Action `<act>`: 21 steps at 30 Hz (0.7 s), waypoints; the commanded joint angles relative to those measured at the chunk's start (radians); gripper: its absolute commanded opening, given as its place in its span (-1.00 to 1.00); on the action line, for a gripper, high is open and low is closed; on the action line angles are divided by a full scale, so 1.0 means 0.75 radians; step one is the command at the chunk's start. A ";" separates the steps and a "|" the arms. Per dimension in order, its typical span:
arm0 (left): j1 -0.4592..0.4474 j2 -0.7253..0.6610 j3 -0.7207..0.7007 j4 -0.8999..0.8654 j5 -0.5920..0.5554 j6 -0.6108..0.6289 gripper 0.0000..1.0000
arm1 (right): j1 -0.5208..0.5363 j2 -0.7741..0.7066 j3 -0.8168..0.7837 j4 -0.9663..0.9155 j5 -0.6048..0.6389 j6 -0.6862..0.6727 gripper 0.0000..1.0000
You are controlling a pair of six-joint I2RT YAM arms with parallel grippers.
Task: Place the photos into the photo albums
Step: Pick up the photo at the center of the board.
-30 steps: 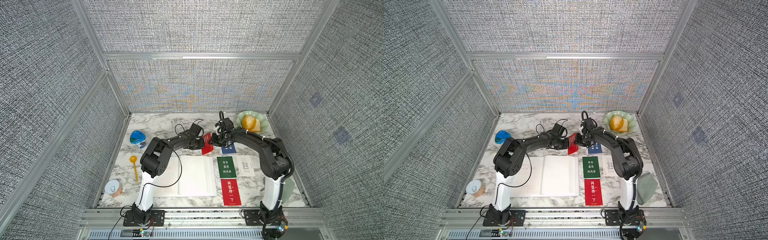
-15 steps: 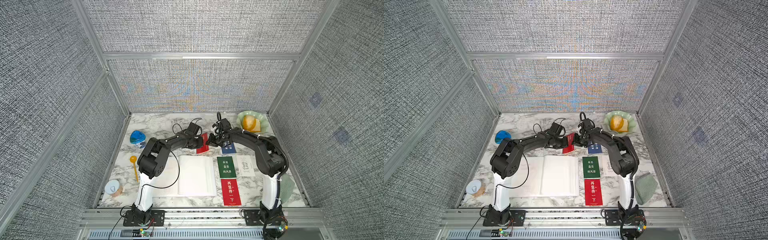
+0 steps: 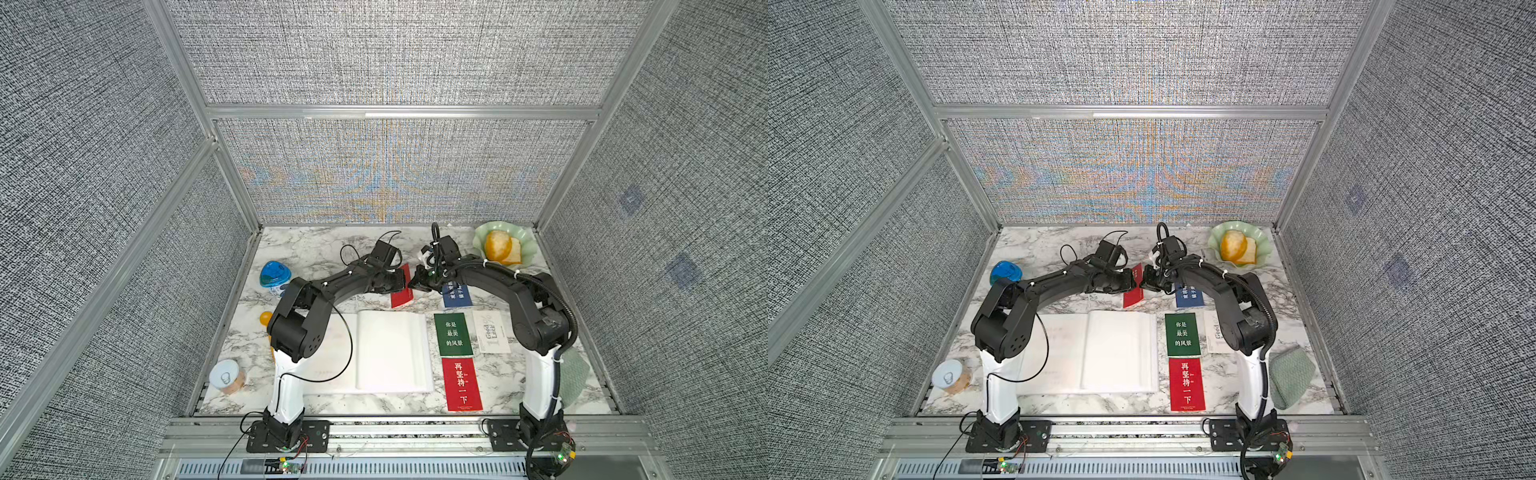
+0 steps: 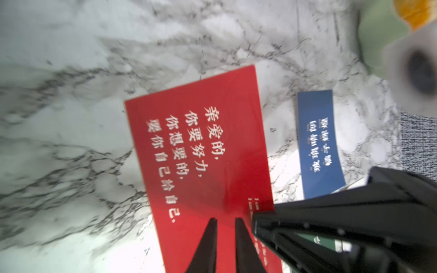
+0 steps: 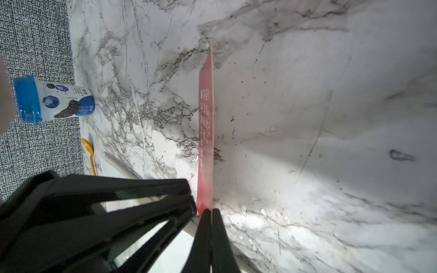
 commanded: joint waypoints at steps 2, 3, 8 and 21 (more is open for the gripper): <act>0.030 -0.092 -0.005 -0.047 -0.037 0.048 -0.45 | -0.023 -0.043 -0.018 0.015 -0.013 -0.018 -1.00; 0.038 -0.119 -0.013 -0.053 -0.041 0.058 -0.40 | -0.031 -0.053 -0.024 0.016 -0.020 -0.021 -1.00; 0.090 -0.246 -0.074 -0.080 -0.049 0.139 0.44 | -0.060 -0.137 -0.079 0.036 -0.075 -0.005 -1.00; 0.272 -0.523 -0.480 0.249 0.325 0.212 0.38 | -0.063 -0.387 -0.315 0.145 -0.354 0.018 -1.00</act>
